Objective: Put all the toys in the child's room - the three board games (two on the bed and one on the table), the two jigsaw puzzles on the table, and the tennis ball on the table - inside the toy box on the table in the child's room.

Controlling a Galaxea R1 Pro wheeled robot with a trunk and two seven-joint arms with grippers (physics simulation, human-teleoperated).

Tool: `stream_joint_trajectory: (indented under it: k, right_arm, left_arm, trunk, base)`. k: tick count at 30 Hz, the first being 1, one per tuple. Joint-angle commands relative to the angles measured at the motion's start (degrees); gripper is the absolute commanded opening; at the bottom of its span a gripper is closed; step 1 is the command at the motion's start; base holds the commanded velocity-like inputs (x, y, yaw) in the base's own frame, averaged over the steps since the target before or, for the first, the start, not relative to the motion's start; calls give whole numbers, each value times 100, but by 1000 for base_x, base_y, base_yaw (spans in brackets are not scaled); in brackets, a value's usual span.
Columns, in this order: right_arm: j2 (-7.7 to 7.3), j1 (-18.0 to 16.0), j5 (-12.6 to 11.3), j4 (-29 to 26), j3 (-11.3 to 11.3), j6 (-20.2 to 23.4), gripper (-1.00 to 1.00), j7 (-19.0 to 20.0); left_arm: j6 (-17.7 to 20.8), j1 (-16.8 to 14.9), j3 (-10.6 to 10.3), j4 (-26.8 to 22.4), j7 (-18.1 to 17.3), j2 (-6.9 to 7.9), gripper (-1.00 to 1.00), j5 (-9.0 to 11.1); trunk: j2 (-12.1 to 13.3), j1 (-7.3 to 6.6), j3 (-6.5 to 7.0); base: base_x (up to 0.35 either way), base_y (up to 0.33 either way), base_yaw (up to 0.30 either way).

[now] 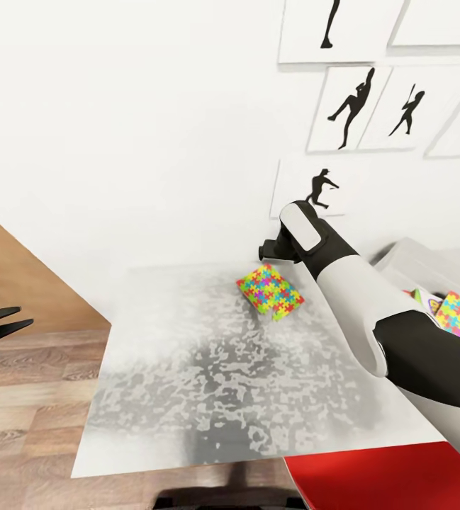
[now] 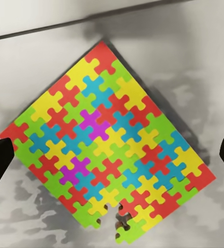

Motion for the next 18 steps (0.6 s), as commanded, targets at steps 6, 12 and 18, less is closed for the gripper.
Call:
stream_joint_trajectory:
  k: [6,12,18]
  right_arm:
    - [-11,-6,-55,-3,26,11,100,-56]
    - [-19,-6,-55,-3,26,11,100,-56]
    - [-21,-6,-56,-3,26,11,100,-56]
  left_arm:
    - [55,-3,-5,116,-21,132,100,6]
    - [-125,-3,0,259,-21,311,100,71]
    - [-185,-3,3,290,-21,392,100,91]
  trunk:
    - [-10,3,-66]
    - [-10,3,-122]
    - [-10,3,-178]
  base:
    - [0,0,0]
    - [0,0,0]
    - [0,0,0]
